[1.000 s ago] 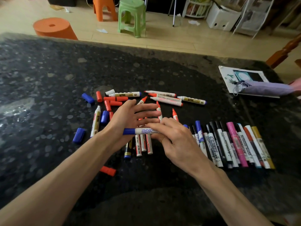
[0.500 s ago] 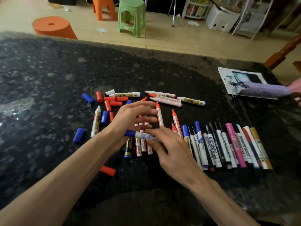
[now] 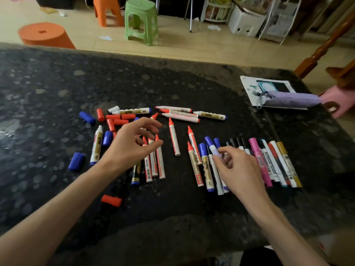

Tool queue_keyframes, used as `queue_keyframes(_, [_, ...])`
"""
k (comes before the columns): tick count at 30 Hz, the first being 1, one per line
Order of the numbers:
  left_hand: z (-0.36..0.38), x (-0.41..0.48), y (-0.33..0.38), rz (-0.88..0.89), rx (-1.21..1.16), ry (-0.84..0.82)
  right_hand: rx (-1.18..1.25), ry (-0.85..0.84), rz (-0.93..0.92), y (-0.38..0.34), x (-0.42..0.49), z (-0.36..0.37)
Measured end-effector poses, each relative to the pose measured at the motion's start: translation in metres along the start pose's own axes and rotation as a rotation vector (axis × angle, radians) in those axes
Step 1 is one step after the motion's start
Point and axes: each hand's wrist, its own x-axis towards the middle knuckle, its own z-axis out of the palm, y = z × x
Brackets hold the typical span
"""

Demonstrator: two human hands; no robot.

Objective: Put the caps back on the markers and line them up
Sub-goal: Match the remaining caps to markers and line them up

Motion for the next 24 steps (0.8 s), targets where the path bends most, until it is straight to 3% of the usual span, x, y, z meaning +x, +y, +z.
queue_keyframes(8, [-0.025, 0.009, -0.016, -0.03, 0.066, 0.147, -0.156, 0.018, -0.006, -0.009, 0.003, 0.0])
queue_keyframes(12, [-0.056, 0.007, -0.04, -0.138, 0.251, 0.237, -0.167, -0.013, -0.052, -0.026, 0.006, 0.0])
queue_keyframes(16, [-0.076, -0.005, -0.055, -0.197, 0.47, 0.237, -0.113, -0.027, -0.139, -0.051, 0.008, 0.006])
queue_keyframes(24, [-0.077, -0.008, -0.06, -0.142, 0.637, 0.177, 0.042, -0.12, -0.289, -0.094, 0.015, 0.031])
